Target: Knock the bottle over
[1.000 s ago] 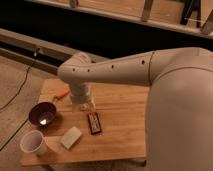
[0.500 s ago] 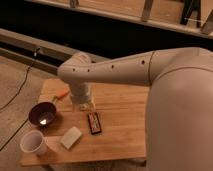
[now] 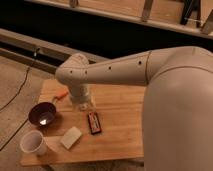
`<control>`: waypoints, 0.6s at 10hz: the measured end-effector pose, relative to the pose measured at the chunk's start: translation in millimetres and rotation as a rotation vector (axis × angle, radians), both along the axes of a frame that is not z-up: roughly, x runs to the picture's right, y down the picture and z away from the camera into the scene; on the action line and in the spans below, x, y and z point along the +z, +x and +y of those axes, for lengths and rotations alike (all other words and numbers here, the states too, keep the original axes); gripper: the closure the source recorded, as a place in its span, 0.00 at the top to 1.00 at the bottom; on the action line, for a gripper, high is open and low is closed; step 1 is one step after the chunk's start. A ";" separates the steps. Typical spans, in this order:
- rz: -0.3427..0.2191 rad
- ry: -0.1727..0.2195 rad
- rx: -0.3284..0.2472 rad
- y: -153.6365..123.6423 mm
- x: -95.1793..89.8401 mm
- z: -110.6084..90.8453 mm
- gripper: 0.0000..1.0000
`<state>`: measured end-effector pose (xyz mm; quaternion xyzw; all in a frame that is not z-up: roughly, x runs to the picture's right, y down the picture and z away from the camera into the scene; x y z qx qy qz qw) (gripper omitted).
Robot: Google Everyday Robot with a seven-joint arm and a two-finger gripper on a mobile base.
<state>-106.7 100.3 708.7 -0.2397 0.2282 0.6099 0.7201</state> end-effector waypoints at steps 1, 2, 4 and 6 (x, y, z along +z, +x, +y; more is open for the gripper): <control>-0.003 0.015 -0.050 -4.6 0.5 -0.1 0.65; -0.004 0.021 -0.075 -7.4 0.5 0.4 0.65; -0.005 0.026 -0.112 -13.5 0.1 1.3 0.65; -0.011 0.021 -0.124 -19.6 2.3 3.9 0.58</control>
